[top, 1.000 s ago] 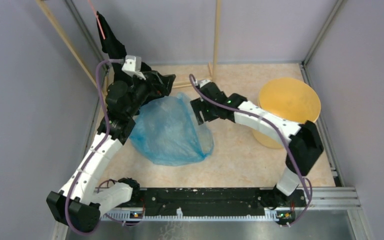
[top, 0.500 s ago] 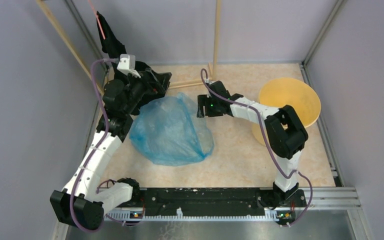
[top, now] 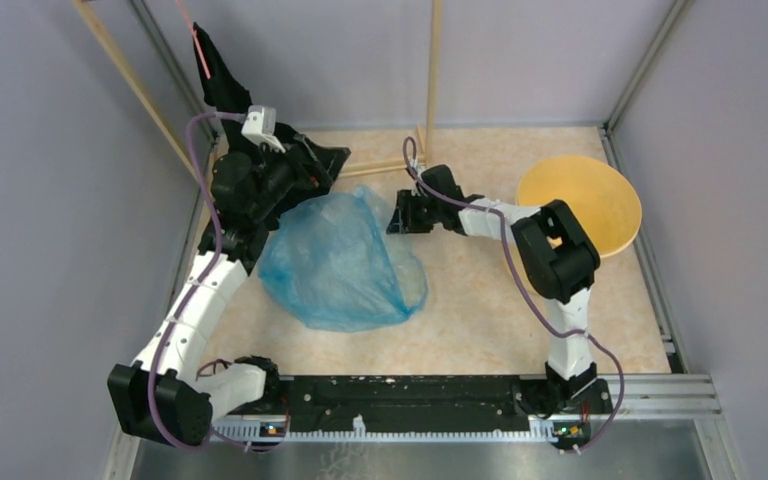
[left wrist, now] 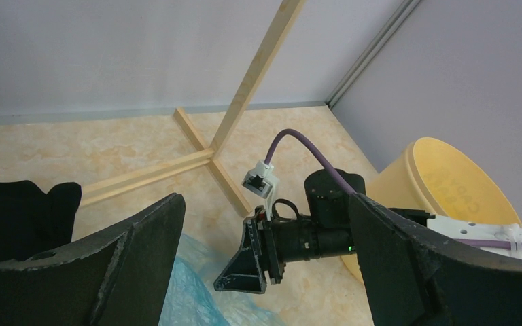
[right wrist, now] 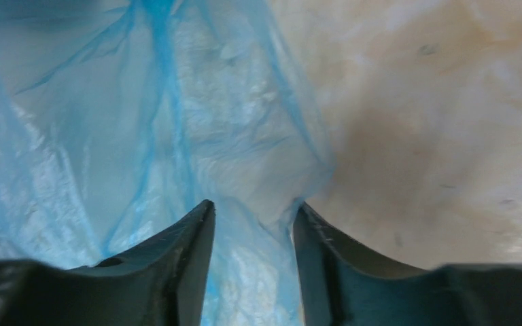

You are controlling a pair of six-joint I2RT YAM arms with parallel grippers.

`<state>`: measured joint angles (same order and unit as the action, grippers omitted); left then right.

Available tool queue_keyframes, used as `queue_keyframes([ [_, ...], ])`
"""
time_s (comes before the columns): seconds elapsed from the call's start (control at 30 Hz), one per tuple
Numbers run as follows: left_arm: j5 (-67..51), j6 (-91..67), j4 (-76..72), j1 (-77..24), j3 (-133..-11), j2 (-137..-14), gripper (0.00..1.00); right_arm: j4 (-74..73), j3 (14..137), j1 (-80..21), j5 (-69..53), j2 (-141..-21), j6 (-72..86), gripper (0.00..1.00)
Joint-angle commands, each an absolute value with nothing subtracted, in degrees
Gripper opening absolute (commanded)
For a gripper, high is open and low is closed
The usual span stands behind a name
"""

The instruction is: Put the trash bags into the trash bin

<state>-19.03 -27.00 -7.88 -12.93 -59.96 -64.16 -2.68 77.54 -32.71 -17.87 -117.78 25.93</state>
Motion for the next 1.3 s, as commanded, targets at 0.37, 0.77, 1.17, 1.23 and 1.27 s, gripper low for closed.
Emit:
queue_keyframes([
  [0.37, -22.77, -26.98, -11.38, -13.11, -61.02, -66.58, 0.95, -10.22, 71.04, -33.37, -13.46, -91.22, 24.79, 0.00],
  [0.77, -30.57, -25.88, -11.37, -26.52, -63.92, -68.30, 0.90, -20.78, 75.02, -32.79, -10.85, -72.22, 22.99, 0.00],
  [1.17, -20.89, -24.40, -6.11, -33.57, -64.87, -68.07, 0.78, -15.45, 75.01, -33.49, -12.23, -68.04, 28.46, 0.00],
  [1.23, -19.24, -24.28, -4.08, -33.60, -66.02, -69.09, 0.78, -15.37, 75.12, -33.93, -12.46, -67.86, 28.76, 0.00],
  [1.27, -17.73, -24.07, -2.52, -33.59, -66.74, -69.64, 0.78, -15.59, 75.14, -34.19, -12.15, -67.79, 28.61, 0.00],
])
